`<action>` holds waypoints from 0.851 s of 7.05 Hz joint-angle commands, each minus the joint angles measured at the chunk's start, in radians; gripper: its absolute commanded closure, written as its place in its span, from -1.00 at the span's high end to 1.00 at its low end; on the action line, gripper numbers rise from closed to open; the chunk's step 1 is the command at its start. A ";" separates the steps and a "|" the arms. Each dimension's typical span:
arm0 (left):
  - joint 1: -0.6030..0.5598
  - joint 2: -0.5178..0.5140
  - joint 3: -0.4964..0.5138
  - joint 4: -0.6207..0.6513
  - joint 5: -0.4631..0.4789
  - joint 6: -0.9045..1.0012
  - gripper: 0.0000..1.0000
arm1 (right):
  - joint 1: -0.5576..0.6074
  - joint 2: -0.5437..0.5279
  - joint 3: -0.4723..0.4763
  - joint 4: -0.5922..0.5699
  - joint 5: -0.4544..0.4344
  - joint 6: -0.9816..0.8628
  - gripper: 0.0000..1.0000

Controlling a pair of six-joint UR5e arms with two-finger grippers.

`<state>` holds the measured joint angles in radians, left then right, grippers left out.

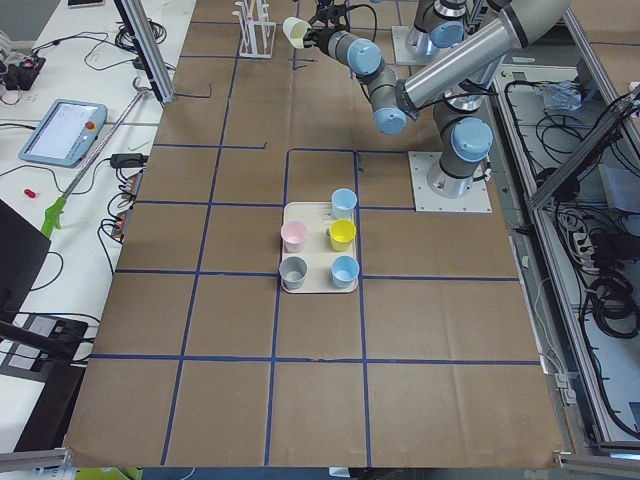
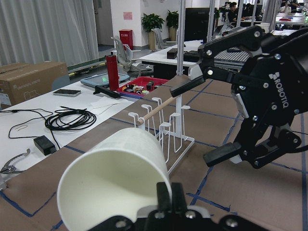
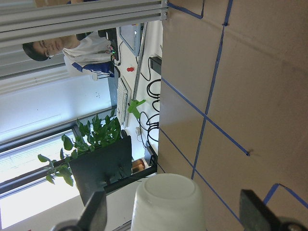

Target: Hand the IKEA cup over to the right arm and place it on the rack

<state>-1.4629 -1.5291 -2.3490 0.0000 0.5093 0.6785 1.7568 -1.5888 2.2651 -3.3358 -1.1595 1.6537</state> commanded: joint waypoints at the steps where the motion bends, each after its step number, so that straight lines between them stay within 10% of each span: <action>1: 0.000 0.000 -0.001 0.000 0.000 0.001 -0.92 | 0.013 0.003 -0.009 0.012 0.000 0.020 0.92; 6: 0.000 0.001 0.001 0.000 0.000 0.001 -0.89 | 0.067 0.070 -0.091 0.064 -0.043 0.020 0.92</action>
<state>-1.4634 -1.5280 -2.3492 0.0000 0.5096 0.6801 1.8121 -1.5373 2.1907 -3.2754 -1.1959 1.6736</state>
